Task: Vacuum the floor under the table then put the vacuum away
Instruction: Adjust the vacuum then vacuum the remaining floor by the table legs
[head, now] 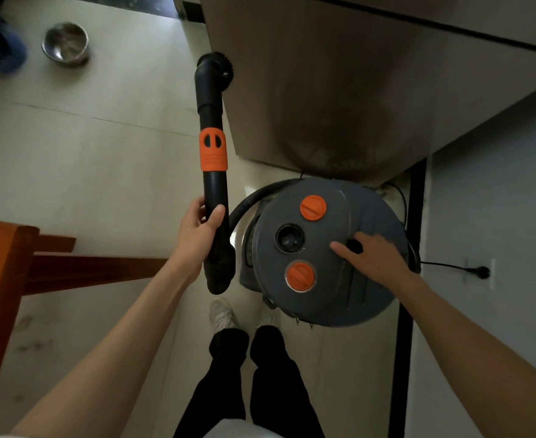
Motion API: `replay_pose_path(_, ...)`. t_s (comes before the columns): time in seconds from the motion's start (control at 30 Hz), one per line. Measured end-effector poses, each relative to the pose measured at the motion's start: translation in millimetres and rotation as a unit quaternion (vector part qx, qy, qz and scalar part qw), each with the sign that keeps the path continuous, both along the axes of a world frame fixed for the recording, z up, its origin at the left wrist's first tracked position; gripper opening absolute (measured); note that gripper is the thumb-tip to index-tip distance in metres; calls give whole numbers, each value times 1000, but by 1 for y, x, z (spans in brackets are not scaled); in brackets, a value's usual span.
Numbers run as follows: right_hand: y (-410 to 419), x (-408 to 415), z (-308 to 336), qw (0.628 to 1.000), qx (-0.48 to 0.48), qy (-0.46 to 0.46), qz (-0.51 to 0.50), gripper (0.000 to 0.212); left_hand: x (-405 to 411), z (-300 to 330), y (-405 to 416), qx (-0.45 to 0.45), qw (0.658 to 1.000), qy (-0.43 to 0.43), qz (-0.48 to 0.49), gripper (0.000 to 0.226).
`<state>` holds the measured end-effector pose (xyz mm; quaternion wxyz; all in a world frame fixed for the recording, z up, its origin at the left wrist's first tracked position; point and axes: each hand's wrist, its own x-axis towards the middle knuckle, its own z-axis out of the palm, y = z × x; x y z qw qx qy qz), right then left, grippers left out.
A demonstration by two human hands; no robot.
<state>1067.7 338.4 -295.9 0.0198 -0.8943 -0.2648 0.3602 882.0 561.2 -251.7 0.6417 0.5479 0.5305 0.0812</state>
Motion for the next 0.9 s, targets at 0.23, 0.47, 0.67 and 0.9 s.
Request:
replay_pose_path(0.23,16,-5,-19,999,15,18,-34,60,-15,-12,11,17,997,15,80,31)
replay_pose_path(0.47,69,-27,-27,998,47,21,-18,62,-19,-16,53,71,991,26,111,36)
replay_pose_path(0.67,142,-58,-24,998,63,27,-2,59,-2,14,146,154,980,-18,126,36)
replay_pose_path(0.9,230,-112,-22,996,63,61,-15,55,4,26,222,178,966,-42,181,36)
